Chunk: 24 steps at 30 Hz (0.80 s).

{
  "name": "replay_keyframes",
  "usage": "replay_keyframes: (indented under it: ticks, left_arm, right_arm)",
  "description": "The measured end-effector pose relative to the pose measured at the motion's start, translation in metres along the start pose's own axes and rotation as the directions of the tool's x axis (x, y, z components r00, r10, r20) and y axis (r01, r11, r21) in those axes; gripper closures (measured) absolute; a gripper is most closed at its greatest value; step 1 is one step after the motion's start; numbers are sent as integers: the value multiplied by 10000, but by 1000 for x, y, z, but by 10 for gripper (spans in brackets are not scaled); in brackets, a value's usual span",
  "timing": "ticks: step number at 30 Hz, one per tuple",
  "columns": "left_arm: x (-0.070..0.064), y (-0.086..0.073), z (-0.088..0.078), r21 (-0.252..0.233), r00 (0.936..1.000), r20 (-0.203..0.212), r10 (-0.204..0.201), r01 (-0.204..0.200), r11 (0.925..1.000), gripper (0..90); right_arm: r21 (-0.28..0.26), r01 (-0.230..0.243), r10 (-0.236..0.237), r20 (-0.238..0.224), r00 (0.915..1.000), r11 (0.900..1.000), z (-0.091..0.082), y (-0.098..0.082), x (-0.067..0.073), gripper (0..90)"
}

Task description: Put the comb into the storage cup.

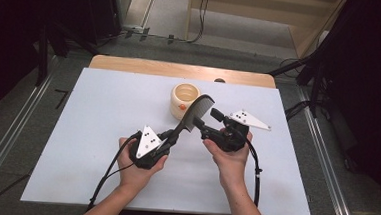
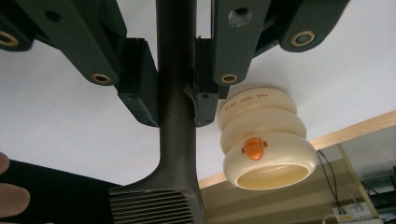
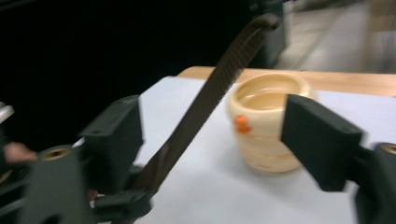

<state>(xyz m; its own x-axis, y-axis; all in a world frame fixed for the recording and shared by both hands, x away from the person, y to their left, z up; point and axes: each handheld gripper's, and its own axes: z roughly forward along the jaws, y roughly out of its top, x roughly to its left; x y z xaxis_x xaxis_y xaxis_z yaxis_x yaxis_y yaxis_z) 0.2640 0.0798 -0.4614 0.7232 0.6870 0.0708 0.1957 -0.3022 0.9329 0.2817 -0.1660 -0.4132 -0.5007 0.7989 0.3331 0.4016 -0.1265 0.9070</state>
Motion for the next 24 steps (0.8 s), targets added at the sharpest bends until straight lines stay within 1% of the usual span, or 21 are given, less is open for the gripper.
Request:
replay_keyframes:
  ticks: [1,5,7,10,11,13,14,18,20,21,24]
  left_arm:
    - [-1,-1,1,-10,10000,29,20,-20,10000,721]
    - [-8,-3,3,-30,9998,124,174,-174,9998,722]
    - [-11,-4,4,-43,9996,146,257,-256,9997,721]
    - [-15,-4,4,-88,9992,159,353,-352,9993,721]
    - [-16,-5,4,-73,9991,195,388,-387,9992,721]
    - [-19,-6,5,-74,9986,209,493,-491,9988,721]
    - [-20,-6,6,-31,9983,225,537,-536,9986,721]
    - [-23,-7,7,-41,9973,344,642,-641,9979,721]
    - [-24,-8,8,-27,9969,291,735,-734,9973,721]
    - [-25,-8,8,-39,9967,271,762,-761,9971,721]
    - [-25,-9,8,-44,9964,248,805,-804,9968,721]
  right_arm:
    - [-33,-65,65,-25,10000,10000,0,0,0,255]
    - [-224,-476,472,-180,9987,9986,0,-2,-2,355]
    - [-233,-858,850,-331,9958,9960,0,-4,-5,407]
    - [-170,-1175,1170,-288,9927,9929,1,-7,-9,440]
    - [-154,-1308,1303,-263,9911,9913,1,-8,-10,466]
    - [-195,-1489,1482,-330,9884,9887,0,-9,-13,500]
    - [-140,-1544,1539,-322,9876,9879,0,-10,-13,508]
    - [-50,-1500,1498,-269,9884,9887,2,-12,-13,542]
    - [-35,-1488,1486,-345,9883,9889,2,-13,-13,586]
    - [26,-1593,1593,-362,9866,9872,2,-14,-13,595]
    - [223,-2211,2220,-509,9737,9750,1,-14,-14,639]
